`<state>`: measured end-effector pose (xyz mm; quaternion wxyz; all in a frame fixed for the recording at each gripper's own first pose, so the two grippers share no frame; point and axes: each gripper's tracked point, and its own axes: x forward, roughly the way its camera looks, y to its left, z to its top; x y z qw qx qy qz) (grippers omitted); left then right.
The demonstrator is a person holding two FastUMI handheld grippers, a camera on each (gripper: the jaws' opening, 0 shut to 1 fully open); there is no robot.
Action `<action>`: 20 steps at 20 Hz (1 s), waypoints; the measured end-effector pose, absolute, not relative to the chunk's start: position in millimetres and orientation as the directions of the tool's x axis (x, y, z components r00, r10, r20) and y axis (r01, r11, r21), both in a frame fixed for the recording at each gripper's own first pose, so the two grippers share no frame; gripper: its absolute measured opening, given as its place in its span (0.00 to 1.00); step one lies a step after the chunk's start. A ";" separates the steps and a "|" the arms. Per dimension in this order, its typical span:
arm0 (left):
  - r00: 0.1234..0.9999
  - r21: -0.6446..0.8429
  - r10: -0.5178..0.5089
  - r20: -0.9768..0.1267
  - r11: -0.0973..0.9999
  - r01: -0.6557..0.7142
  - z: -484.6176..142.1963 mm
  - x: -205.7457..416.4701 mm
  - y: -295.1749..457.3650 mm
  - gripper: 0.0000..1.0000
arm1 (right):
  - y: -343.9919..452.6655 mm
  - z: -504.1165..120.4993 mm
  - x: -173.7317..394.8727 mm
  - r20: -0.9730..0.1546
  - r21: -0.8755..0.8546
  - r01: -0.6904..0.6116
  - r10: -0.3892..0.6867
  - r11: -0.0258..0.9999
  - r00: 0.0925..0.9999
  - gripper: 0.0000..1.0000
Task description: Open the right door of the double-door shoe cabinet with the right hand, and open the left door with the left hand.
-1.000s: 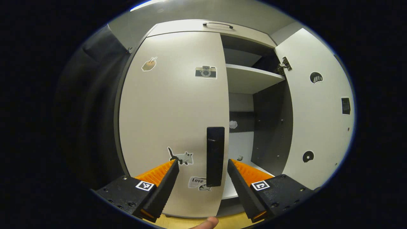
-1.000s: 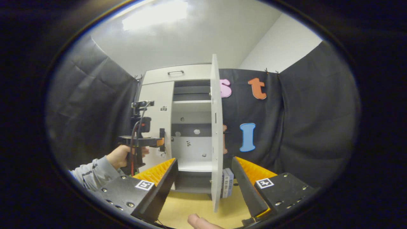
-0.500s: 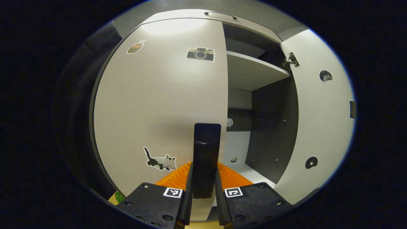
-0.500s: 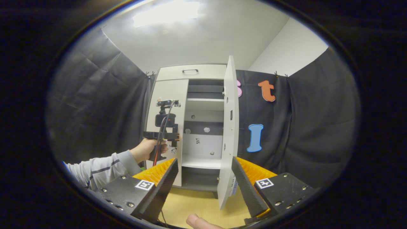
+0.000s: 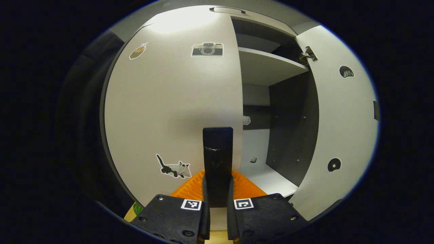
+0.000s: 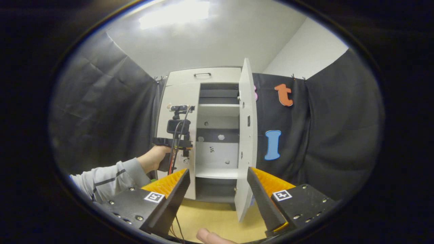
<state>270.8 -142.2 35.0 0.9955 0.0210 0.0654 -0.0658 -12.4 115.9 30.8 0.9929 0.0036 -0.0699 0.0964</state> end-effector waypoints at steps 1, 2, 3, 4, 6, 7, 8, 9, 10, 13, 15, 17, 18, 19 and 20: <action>0.982 0.024 -0.135 -0.131 0.990 0.139 36.0 265.4 -141.3 0.21 | 115.8 31.6 -11.5 0.141 -0.003 -0.188 0.187 0.982 0.972 1.00; 0.981 0.024 -0.141 -0.133 0.989 0.146 35.3 256.6 -139.5 0.20 | 116.1 33.1 -8.4 0.141 0.002 -0.183 0.181 0.983 0.973 0.97; 0.981 0.026 -0.145 -0.129 0.988 0.149 36.1 254.5 -138.4 0.20 | 117.1 34.2 -7.8 0.139 0.006 -0.179 0.177 0.984 0.974 0.97; 0.980 0.029 -0.150 -0.131 0.988 0.155 35.4 253.8 -137.7 0.20 | 118.2 34.1 -6.2 0.134 0.008 -0.176 0.174 0.984 0.976 1.00; 0.977 0.020 -0.162 -0.139 0.986 0.166 35.2 249.7 -134.7 0.20 | 119.3 32.6 -3.9 0.121 0.011 -0.162 0.159 0.987 0.980 1.00; 0.975 0.023 -0.166 -0.147 0.985 0.171 35.2 248.2 -133.6 0.20 | 120.2 32.2 -3.7 0.117 0.011 -0.153 0.151 0.988 0.982 0.97; 0.974 0.024 -0.169 -0.151 0.984 0.175 34.4 249.4 -132.5 0.20 | 122.0 32.3 -5.5 0.115 0.010 -0.146 0.144 0.989 0.983 1.00; 0.973 0.029 -0.175 -0.152 0.983 0.181 35.2 247.9 -131.4 0.21 | 123.2 31.9 -9.0 0.115 0.010 -0.139 0.137 0.990 0.984 1.00; 0.973 0.029 -0.179 -0.143 0.982 0.185 35.6 246.3 -129.6 0.21 | 124.1 30.5 -8.0 0.111 0.010 -0.130 0.128 0.991 0.985 0.97; 0.977 0.053 -0.165 -0.133 0.984 0.173 36.4 245.7 -124.9 0.21 | 121.1 29.5 -16.1 0.098 0.028 -0.108 0.105 0.994 0.990 0.97; 0.978 0.055 -0.155 -0.137 0.985 0.163 36.5 247.9 -122.3 0.20 | 115.1 27.4 -26.9 0.088 0.051 -0.089 0.085 0.995 0.993 1.00; 0.979 0.048 -0.149 -0.139 0.987 0.157 36.3 247.9 -118.7 0.17 | 113.1 27.0 -37.0 0.088 0.059 -0.084 0.079 0.995 0.993 0.97; 0.980 0.051 -0.150 -0.132 0.986 0.157 37.6 247.4 -116.8 0.17 | 109.9 26.8 -41.6 0.089 0.056 -0.076 0.070 0.996 0.993 0.97; 0.980 0.050 -0.149 -0.130 0.986 0.157 36.6 244.8 -114.4 0.17 | 107.3 27.5 -47.7 0.092 0.048 -0.067 0.062 0.997 0.994 0.97; 0.981 0.044 -0.150 -0.124 0.987 0.157 37.6 245.1 -113.3 0.14 | 107.1 29.7 -52.3 0.098 0.037 -0.061 0.057 0.997 0.993 0.97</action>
